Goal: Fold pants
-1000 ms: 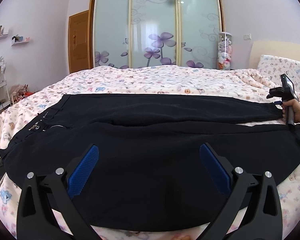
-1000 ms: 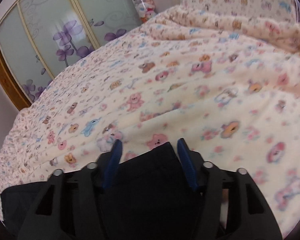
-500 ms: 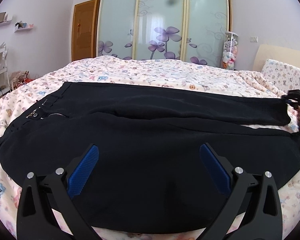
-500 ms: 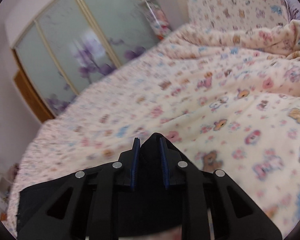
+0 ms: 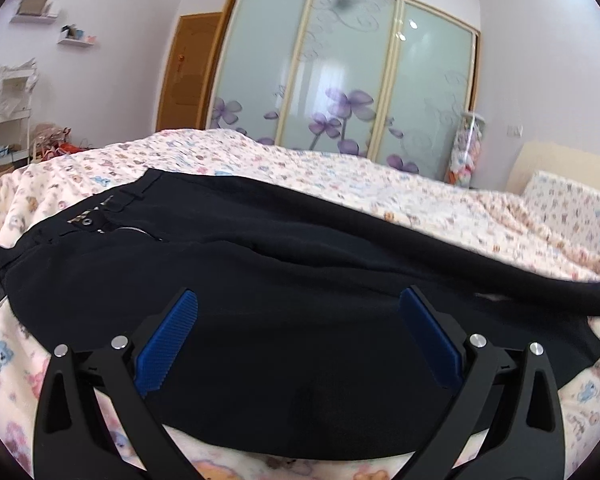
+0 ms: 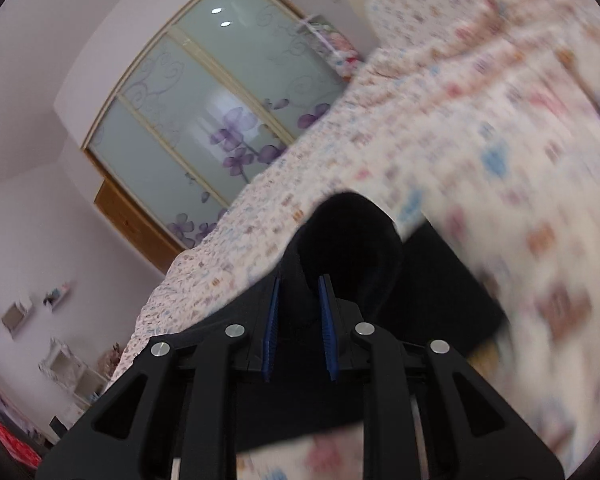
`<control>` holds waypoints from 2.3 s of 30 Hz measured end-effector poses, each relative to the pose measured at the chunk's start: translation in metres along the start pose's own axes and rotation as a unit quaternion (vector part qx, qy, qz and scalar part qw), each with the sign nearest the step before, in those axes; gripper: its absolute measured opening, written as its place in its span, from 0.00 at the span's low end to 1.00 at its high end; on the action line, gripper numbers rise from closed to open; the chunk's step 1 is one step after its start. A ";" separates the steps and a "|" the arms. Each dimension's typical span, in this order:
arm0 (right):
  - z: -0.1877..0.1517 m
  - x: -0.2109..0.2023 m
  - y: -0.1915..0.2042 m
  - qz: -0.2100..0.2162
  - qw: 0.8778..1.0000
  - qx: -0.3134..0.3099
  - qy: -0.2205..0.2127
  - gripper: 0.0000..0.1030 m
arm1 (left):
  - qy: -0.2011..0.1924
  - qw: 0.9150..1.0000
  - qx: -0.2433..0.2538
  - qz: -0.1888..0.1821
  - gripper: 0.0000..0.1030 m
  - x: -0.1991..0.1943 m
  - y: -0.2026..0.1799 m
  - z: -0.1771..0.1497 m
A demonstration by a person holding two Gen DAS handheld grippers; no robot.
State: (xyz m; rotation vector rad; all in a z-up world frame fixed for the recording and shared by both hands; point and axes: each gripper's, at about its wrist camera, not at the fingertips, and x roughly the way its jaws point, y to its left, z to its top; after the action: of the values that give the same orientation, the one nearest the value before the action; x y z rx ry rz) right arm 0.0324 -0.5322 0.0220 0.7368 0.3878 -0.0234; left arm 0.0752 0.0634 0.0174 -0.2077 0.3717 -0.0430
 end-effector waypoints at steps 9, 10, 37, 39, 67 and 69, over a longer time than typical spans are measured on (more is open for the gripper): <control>-0.029 0.006 -0.009 -0.159 0.984 0.019 0.077 0.56 | -0.020 0.996 -0.081 0.019 0.98 -0.024 0.032 -0.004; -0.028 -0.005 -0.003 -0.166 0.983 0.020 0.070 0.64 | -0.022 0.995 -0.094 0.016 0.98 -0.026 0.037 -0.005; -0.076 0.130 0.027 -0.002 0.962 0.251 0.103 0.04 | -0.002 0.993 -0.108 -0.051 0.98 -0.020 0.042 0.006; -0.075 0.113 0.037 0.017 0.973 0.209 0.093 0.04 | 0.003 0.992 -0.105 -0.066 0.98 -0.019 0.041 0.006; -0.081 0.117 0.045 0.027 0.972 0.147 0.184 0.04 | 0.254 0.933 -0.252 0.036 0.68 0.326 0.120 0.148; -0.081 0.118 0.044 0.027 0.973 0.135 0.187 0.04 | 0.255 0.932 -0.251 0.052 0.67 0.337 0.122 0.146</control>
State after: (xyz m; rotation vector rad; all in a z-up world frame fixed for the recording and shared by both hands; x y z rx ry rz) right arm 0.1212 -0.4327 -0.0458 1.0251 0.7334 0.1179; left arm 0.4426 0.1842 0.0048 -0.6904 0.9140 0.1076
